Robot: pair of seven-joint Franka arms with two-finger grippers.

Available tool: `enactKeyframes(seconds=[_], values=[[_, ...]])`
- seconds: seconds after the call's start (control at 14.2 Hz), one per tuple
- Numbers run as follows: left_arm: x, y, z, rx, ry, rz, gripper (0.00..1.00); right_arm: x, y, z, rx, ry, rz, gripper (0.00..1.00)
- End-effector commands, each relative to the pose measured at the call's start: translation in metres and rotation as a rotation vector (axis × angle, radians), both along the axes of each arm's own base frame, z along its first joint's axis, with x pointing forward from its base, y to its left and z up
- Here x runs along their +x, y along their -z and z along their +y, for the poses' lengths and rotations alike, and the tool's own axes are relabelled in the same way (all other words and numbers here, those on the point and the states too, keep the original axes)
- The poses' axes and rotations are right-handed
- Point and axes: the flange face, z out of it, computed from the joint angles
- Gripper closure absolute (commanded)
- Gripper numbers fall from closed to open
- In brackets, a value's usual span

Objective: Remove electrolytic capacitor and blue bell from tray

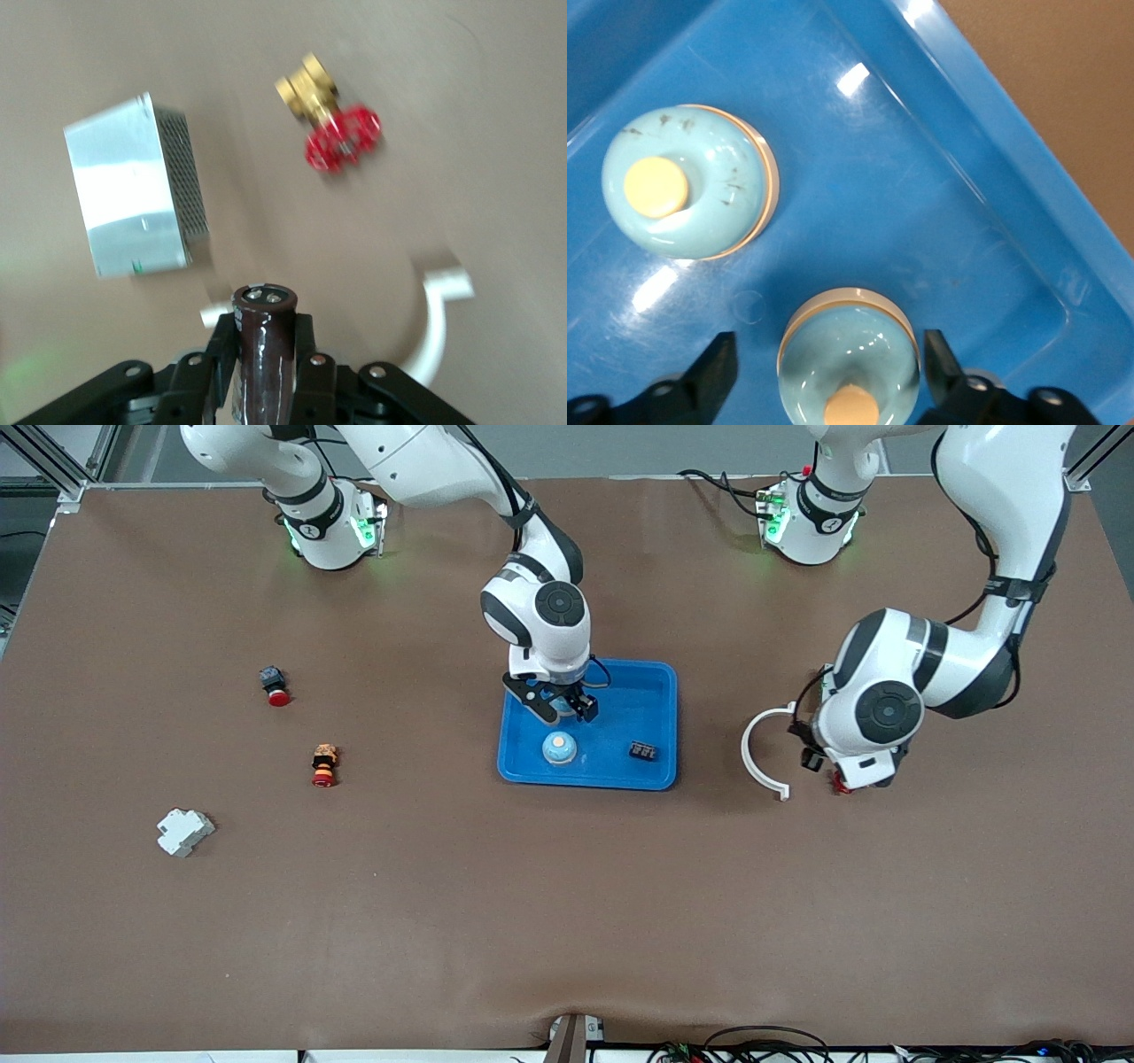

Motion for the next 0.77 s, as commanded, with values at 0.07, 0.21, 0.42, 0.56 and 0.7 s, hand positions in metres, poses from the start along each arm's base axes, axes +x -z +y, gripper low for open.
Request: enactKeyframes(seconds=[0.07,0.21,0.42,0.56,0.7], values=[[-0.017,0.029,0.016,-0.025,0.065,-0.06,1.0,-0.005,0.003,0.006,-0.01,-0.001,-0.013,0.32],[-0.017,0.041,0.018,-0.049,0.06,-0.08,1.0,-0.005,0.002,0.007,-0.022,-0.025,-0.028,0.6],[-0.017,0.059,0.02,-0.072,0.047,-0.073,1.0,0.0,-0.003,0.005,-0.022,-0.018,-0.028,1.0],[-0.015,0.072,0.02,-0.094,0.031,-0.085,1.0,0.006,-0.015,0.007,-0.012,-0.022,-0.035,1.0],[-0.013,0.078,0.022,-0.101,0.03,-0.085,0.66,0.014,-0.042,0.002,-0.054,-0.037,-0.003,1.0]])
